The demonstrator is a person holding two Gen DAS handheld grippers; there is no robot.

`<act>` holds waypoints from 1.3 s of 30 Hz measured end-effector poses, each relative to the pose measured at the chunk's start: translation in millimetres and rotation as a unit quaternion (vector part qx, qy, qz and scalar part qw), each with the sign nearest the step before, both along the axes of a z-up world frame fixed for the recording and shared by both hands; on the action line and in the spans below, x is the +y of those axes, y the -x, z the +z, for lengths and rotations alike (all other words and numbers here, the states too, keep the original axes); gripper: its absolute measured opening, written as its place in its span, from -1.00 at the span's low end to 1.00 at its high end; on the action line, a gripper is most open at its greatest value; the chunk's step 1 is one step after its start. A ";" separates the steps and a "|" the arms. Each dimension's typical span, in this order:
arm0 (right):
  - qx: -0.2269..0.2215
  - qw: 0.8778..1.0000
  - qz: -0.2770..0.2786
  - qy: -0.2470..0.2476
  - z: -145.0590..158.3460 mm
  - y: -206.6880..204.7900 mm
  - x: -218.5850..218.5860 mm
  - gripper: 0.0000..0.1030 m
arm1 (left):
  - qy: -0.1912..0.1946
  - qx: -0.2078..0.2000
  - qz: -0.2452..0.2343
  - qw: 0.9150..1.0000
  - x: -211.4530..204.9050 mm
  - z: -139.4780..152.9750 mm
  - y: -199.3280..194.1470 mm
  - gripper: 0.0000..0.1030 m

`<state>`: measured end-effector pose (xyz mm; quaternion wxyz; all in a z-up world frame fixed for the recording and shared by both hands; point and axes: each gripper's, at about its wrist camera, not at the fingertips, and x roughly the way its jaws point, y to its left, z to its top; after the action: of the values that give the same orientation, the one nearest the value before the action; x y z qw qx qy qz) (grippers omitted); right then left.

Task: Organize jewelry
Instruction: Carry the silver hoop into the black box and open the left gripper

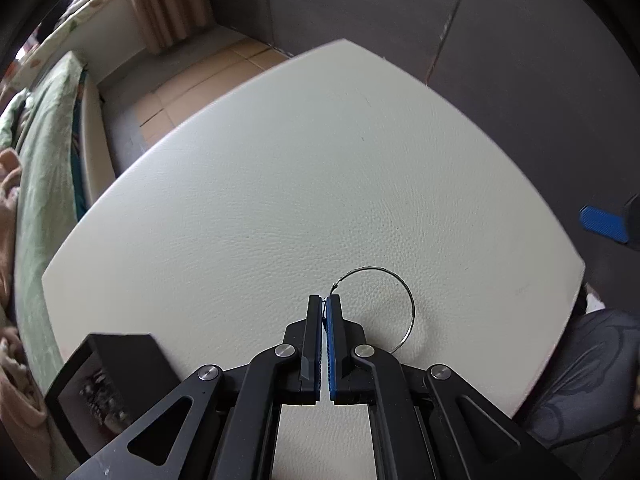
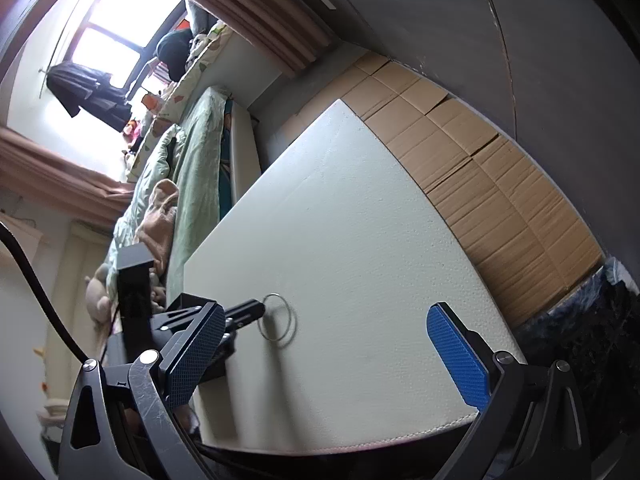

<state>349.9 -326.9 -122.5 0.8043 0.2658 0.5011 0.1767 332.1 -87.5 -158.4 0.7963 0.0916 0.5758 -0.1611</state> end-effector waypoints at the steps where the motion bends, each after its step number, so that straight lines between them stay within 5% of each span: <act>1: -0.001 1.000 0.001 0.001 0.3 -0.5 0.0 0.99 | 0.004 -0.005 0.005 1.000 3.9 5.9 1.3 -0.97; 21: -0.031 0.997 0.069 0.035 14.8 7.5 59.0 0.99 | 0.025 -0.076 0.086 0.993 79.2 83.3 35.0 -0.97; 39: -0.051 0.990 0.119 0.056 21.4 12.9 127.3 0.99 | 0.046 -0.070 0.170 0.982 157.6 64.0 67.7 -0.97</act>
<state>337.0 -199.6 -101.1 0.8155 0.1499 0.4967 0.2564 264.5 70.1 -94.4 0.8539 -0.0335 0.5176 -0.0429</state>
